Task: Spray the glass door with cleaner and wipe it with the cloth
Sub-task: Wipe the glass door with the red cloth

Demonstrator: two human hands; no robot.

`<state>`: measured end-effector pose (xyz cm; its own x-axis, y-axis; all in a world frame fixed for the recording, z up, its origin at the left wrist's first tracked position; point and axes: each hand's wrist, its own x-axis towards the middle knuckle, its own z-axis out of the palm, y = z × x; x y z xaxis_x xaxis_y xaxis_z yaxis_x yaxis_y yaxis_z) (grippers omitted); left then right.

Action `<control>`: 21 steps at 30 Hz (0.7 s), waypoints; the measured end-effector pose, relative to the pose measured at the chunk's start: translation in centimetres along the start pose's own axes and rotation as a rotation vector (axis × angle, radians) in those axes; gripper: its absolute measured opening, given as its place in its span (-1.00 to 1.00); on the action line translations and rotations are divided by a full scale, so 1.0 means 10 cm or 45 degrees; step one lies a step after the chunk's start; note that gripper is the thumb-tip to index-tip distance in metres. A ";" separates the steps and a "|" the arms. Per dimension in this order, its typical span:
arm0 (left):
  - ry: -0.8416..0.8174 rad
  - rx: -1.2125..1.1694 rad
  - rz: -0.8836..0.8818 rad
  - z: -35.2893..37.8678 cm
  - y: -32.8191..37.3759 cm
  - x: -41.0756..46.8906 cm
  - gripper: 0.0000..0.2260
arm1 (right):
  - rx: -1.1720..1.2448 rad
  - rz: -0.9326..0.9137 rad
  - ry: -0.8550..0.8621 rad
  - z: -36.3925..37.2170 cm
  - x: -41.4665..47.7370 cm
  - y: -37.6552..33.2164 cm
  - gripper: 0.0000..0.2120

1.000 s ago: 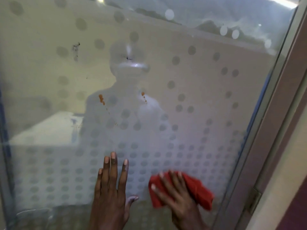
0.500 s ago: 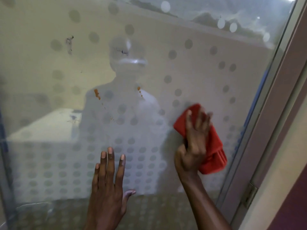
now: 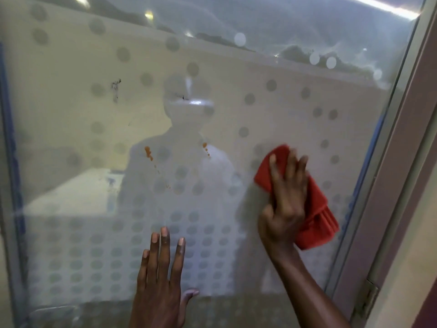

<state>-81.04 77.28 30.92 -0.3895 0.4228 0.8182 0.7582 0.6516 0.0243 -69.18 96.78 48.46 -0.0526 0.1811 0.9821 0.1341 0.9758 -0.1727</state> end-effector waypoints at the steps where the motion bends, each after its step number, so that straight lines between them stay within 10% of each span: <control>1: 0.008 0.004 -0.004 0.01 0.01 0.00 0.04 | 0.053 0.028 0.066 0.02 0.19 -0.09 -0.05; 10: 0.102 0.024 0.025 0.09 -0.05 -0.02 0.00 | 0.050 -0.902 -0.682 0.19 -0.48 -0.25 -0.51; 17: 0.115 0.084 -0.003 0.09 -0.05 0.04 -0.04 | 0.070 -0.049 0.014 0.08 0.46 -0.19 -0.09; 21: 0.150 0.072 0.014 0.10 -0.05 0.02 -0.06 | 0.093 -0.317 -0.205 0.24 0.35 -0.54 -0.17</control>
<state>-81.99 77.69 30.45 -0.3151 0.3554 0.8800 0.7300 0.6833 -0.0146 -72.48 92.42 52.70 -0.2317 -0.0536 0.9713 0.0260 0.9978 0.0613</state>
